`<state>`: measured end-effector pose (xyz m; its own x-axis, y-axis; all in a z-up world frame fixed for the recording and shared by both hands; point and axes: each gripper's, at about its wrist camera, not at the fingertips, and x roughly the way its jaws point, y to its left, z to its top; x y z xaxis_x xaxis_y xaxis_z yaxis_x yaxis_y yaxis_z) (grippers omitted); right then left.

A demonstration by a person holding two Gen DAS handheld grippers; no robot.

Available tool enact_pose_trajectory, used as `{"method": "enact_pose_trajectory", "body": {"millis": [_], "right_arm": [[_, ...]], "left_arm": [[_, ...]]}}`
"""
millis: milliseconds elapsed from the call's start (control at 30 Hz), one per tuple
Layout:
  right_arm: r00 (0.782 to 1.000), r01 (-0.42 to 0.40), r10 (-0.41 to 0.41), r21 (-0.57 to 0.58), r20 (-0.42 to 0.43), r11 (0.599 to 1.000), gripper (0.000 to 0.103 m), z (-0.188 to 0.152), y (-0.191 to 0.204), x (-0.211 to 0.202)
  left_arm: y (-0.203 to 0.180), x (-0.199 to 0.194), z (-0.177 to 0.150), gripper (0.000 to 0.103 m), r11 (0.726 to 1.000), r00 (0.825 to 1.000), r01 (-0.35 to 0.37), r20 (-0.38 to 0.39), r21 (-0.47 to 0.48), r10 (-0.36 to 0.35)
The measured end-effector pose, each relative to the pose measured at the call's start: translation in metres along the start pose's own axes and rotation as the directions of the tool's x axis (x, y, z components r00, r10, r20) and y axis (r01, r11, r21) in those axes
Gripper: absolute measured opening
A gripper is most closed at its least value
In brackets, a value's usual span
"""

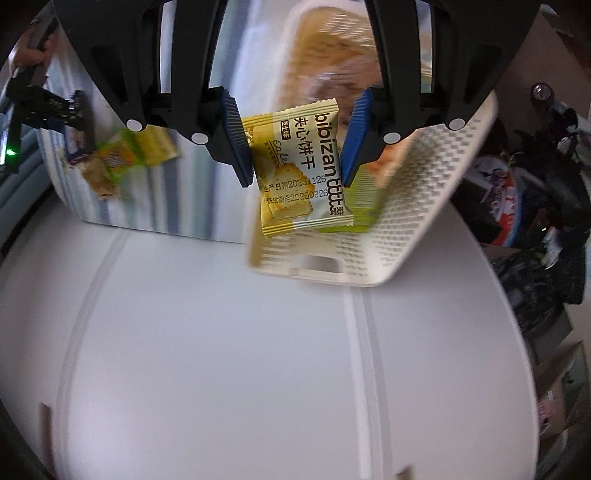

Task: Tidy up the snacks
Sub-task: 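Carry the yellow bibizan packet over the basket and open the left tool, then lift the blue-and-white biscuit pack with the right tool and drop it into the basket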

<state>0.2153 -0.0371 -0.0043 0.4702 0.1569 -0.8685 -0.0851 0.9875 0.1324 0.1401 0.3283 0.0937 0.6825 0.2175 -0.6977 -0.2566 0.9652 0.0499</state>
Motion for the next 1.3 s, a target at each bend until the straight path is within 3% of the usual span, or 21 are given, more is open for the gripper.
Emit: {"method": "enact_pose_trajectory", "body": {"millis": [200,233,267,300,433,567,900,1133,1300], "right_arm": [[1.0,-0.002,0.002,0.0,-0.007,1.0,0.052,0.0,-0.001,0.002],[1.0,-0.001,0.001,0.0,-0.008,1.0,0.052,0.0,-0.001,0.002],[1.0,-0.001,0.001,0.0,-0.008,1.0,0.052,0.0,-0.001,0.002],[1.0,0.0,0.0,-0.002,-0.009,1.0,0.052,0.001,-0.001,0.002],[1.0,0.0,0.0,-0.003,-0.009,1.0,0.052,0.001,0.0,0.003],[1.0,-0.013,0.013,0.004,-0.006,1.0,0.05,0.0,-0.001,0.002],[0.995,-0.084,0.08,0.059,0.057,0.995,0.048,0.0,-0.014,-0.017],[0.974,-0.202,0.19,0.094,0.121,0.975,0.048,0.002,-0.018,-0.042],[0.957,-0.258,0.246,0.06,0.154,0.964,0.048,0.0,-0.001,-0.061]], "left_arm": [[0.037,0.006,-0.009,0.054,0.998,0.998,-0.062,-0.027,-0.018,0.062],[0.039,0.006,-0.01,0.07,0.997,0.997,-0.069,-0.029,-0.019,0.068],[0.042,0.007,-0.011,0.094,0.997,0.996,-0.079,-0.033,-0.024,0.078],[0.045,0.005,-0.013,0.101,0.995,0.995,-0.094,-0.023,-0.031,0.093],[0.054,-0.004,-0.022,0.101,0.991,0.994,-0.111,-0.011,-0.077,0.11],[0.046,-0.019,-0.038,0.101,0.99,0.996,-0.083,0.036,-0.113,0.087],[-0.011,-0.047,-0.085,0.101,0.998,0.99,-0.046,0.13,-0.051,0.052],[-0.019,-0.055,-0.101,0.101,0.988,0.958,-0.144,0.243,-0.053,0.152],[-0.007,-0.059,-0.11,0.101,0.968,0.922,-0.224,0.298,-0.11,0.247]]}}
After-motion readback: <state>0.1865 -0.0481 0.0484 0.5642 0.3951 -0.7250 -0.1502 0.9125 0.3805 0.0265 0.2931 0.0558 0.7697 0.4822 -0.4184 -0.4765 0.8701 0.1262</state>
